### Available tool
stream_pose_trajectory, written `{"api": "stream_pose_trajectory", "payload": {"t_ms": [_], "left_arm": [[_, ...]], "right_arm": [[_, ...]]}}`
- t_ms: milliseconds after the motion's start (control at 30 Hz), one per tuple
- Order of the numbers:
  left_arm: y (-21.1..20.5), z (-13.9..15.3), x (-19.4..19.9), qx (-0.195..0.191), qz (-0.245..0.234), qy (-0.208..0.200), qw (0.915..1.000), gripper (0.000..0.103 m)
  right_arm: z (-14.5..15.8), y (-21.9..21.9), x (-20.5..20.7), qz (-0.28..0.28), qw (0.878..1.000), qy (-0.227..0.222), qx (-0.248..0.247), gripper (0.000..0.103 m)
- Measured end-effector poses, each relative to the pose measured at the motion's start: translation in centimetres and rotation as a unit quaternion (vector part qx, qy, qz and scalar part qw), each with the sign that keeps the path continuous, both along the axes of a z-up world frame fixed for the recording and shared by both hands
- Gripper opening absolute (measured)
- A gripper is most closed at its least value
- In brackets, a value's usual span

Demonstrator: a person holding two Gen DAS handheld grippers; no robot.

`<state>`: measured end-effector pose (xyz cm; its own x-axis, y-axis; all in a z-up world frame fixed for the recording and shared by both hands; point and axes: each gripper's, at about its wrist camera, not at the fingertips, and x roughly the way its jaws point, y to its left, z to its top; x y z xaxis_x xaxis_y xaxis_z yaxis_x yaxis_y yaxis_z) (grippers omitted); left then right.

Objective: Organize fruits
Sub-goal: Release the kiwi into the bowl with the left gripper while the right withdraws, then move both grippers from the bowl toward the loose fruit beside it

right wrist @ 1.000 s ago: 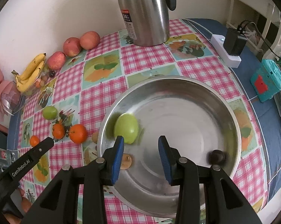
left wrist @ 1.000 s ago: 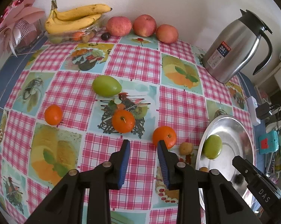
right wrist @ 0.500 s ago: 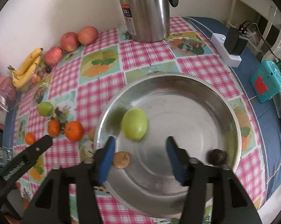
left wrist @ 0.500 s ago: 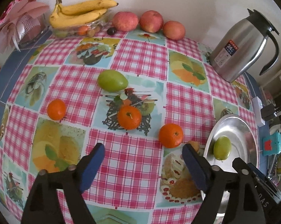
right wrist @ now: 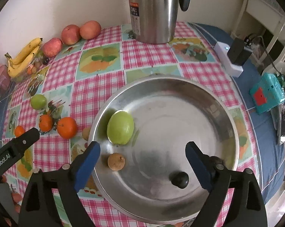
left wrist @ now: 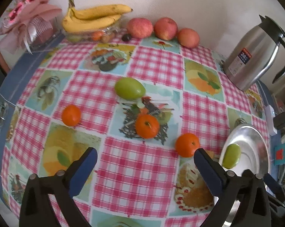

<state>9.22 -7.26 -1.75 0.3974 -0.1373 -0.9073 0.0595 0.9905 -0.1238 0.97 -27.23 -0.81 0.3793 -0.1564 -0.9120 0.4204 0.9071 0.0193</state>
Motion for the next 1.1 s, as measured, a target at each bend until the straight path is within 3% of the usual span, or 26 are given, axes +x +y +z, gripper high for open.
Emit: {"api": "stream_pose_trajectory", "payload": {"t_ms": [133, 700, 1100], "left_arm": [[0.6, 0.5, 0.1, 0.004, 0.01, -0.019, 0.9998, 0.103], [1.1, 1.2, 0.3, 0.008, 0.004, -0.03, 0.9995, 0.103], [3.6, 2.0, 1.0, 0.021, 0.015, -0.041, 0.9988, 0.103]], "right_arm": [[0.5, 0.3, 0.0, 0.006, 1.0, -0.014, -0.004, 0.099], [0.9, 3.7, 1.0, 0.074, 0.995, -0.059, 0.023, 0.099], [0.1, 6.1, 2.7, 0.117, 0.99, -0.057, 0.055, 0.099]]}}
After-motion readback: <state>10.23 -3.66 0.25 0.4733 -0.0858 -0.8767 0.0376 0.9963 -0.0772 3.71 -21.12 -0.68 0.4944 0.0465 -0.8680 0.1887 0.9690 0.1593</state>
